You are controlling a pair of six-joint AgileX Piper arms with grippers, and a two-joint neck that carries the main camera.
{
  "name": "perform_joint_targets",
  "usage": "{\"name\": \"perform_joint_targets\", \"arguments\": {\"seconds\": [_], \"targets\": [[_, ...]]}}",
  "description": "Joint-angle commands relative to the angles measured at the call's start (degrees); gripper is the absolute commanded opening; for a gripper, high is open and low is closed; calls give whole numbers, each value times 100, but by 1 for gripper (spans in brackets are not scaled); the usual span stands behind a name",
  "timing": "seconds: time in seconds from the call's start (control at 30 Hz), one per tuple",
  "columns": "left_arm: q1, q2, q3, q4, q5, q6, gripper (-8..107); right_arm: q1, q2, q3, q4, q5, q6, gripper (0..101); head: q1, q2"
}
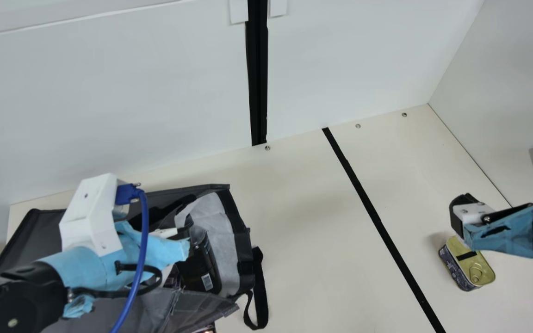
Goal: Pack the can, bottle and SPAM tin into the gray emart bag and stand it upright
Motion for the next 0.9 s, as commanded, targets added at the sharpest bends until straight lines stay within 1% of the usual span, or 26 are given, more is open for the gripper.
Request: {"name": "perform_joint_targets", "arguments": {"seconds": [0.0, 0.2, 0.57, 0.87], "targets": [[0, 0, 0, 0, 0, 0, -8, -14, -17, 19, -33, -12, 116, 95, -130, -14], [0, 0, 0, 0, 0, 0, -8, -152, -42, 40, 12, -12, 221, 95, -130, -14], [0, 0, 0, 0, 0, 0, -8, -604, -75, 41, 334, -12, 226, 95, -130, -14], [0, 0, 0, 0, 0, 0, -8, -795, -62, -8, 483, -12, 254, 95, -130, -14]]}}
